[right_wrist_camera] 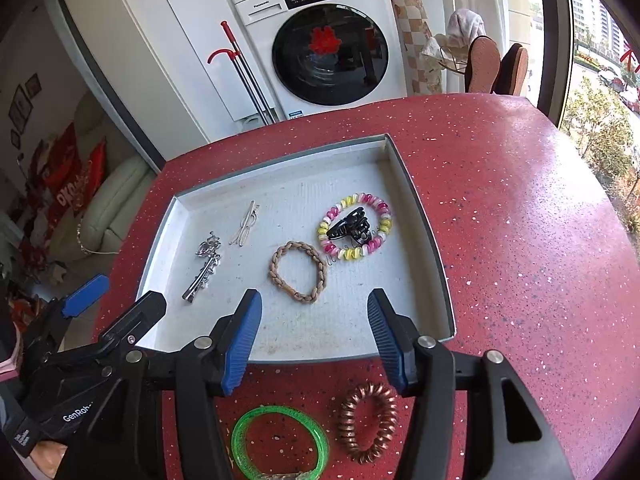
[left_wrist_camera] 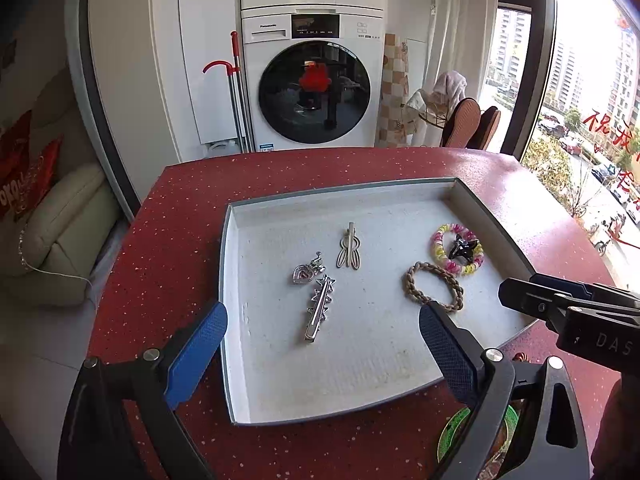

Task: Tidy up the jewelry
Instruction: 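Move both open tools back over the remaining jewelry on the table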

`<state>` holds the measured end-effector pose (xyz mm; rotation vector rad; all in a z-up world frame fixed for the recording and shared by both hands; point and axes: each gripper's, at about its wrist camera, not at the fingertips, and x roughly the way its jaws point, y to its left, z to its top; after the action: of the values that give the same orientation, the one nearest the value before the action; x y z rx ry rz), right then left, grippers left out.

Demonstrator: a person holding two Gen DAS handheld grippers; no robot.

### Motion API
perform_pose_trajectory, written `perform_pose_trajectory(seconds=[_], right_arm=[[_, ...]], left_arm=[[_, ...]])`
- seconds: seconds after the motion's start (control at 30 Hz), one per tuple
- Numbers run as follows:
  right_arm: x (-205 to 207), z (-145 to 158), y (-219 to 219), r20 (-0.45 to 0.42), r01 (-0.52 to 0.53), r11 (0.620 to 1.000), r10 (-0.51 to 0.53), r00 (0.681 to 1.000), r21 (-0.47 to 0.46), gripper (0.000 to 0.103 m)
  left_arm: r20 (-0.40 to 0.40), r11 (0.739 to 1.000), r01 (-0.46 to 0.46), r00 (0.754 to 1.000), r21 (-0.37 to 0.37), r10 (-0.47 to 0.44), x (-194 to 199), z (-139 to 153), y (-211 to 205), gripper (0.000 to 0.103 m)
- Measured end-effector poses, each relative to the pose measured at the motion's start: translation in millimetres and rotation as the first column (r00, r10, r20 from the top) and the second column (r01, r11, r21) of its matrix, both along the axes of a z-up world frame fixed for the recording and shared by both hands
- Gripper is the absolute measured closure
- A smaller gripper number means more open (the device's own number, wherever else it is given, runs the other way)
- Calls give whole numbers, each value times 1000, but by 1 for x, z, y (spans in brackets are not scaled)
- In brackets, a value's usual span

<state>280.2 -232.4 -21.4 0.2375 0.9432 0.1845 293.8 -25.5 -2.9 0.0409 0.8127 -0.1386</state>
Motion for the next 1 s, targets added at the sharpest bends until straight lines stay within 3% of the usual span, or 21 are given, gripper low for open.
perform_pose_trajectory(seconds=[0.07, 0.17, 0.63, 1.0], right_arm=[[-8, 4, 0, 13, -8, 1000, 8, 1000, 3, 38], [-20, 9, 0, 26, -17, 1000, 17, 1000, 7, 19], [-79, 18, -10, 109, -39, 999, 40, 993, -14, 16], [-119, -9, -37, -31, -37, 999, 36, 999, -16, 16]], left_arm=[[-4, 1000, -5, 1000, -7, 5, -6, 2, 4, 0], [-13, 1000, -17, 1000, -15, 17, -17, 4, 10, 0], [-93, 1000, 5, 996, -18, -6, -77, -16, 13, 0], [-100, 1000, -13, 995, 20, 15, -114, -30, 8, 0]])
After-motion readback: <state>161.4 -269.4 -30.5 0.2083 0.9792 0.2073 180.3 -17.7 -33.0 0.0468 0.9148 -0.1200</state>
